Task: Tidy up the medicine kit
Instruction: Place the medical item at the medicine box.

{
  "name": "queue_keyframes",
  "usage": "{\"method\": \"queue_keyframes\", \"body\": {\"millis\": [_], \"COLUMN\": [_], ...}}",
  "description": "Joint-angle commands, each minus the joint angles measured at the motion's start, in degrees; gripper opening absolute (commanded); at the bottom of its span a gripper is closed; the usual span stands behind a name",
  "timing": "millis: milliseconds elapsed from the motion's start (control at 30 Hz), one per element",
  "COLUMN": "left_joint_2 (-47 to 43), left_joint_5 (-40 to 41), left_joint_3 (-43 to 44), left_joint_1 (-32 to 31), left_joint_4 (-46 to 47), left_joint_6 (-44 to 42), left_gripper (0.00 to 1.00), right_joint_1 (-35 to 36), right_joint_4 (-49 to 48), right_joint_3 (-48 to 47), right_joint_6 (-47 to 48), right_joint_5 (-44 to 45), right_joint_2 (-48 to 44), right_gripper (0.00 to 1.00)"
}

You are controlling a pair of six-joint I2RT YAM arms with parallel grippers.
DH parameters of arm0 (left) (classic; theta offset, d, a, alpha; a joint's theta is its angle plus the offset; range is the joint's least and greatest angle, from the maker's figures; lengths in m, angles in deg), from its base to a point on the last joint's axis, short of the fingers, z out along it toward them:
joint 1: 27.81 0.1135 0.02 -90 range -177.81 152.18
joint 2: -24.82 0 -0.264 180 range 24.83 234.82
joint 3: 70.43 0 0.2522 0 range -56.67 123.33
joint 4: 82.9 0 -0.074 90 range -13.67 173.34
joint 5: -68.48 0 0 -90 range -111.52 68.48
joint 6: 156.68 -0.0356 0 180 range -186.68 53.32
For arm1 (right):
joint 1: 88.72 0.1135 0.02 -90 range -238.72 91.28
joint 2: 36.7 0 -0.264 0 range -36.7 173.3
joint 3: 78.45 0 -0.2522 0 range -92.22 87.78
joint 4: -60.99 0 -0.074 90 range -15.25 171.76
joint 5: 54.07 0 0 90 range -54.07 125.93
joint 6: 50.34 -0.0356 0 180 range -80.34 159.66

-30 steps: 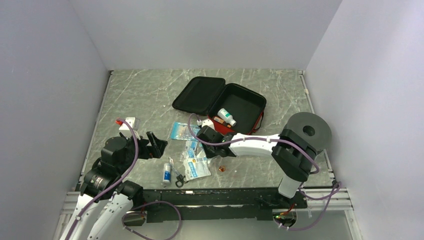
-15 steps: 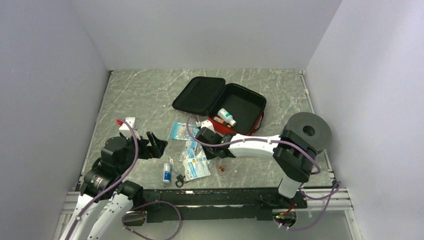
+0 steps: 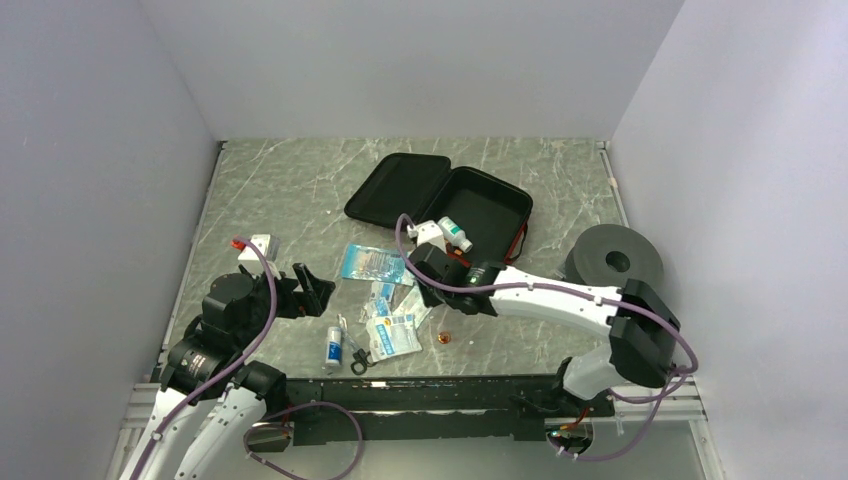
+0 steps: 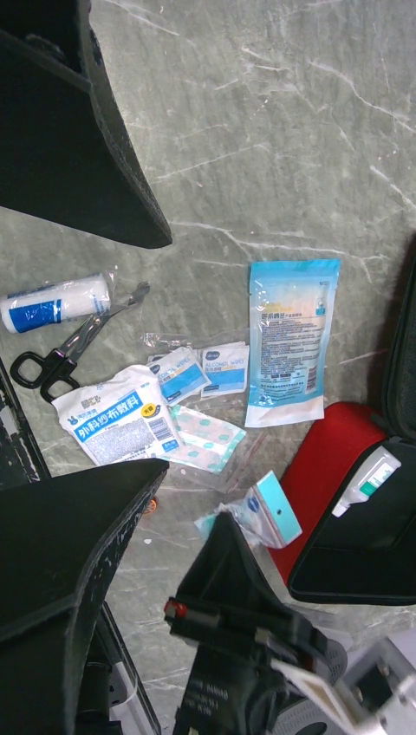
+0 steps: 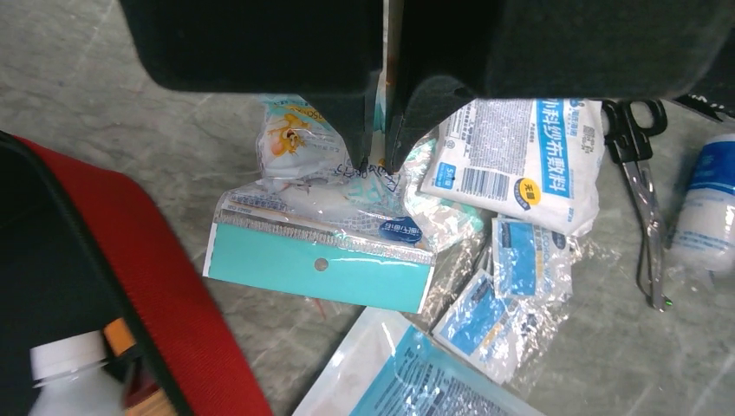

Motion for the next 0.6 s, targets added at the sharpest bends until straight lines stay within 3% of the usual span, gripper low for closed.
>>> {"method": "queue_keyframes", "body": {"millis": [0,300,567], "left_joint_2": [0.0,0.0,0.1], "left_joint_5": [-0.1,-0.1,-0.1], "left_joint_3": [1.9,1.9,1.9], "left_joint_1": [-0.2,-0.2,-0.2], "left_joint_4": [0.6,0.6,0.6], "left_joint_6": [0.3,0.3,0.3], "left_gripper": [0.99,0.99,0.99], "right_joint_1": [-1.6,-13.2,-21.7], "right_joint_4": [2.5,1.1,-1.0], "right_joint_3": [-3.7,-7.1,-11.2], "right_joint_6": [2.9,6.0,4.8], "right_joint_5": [4.4,0.9,0.1], "right_joint_2": [-4.5,-7.5,-2.4], "right_gripper": [0.00,0.00,0.00]}}
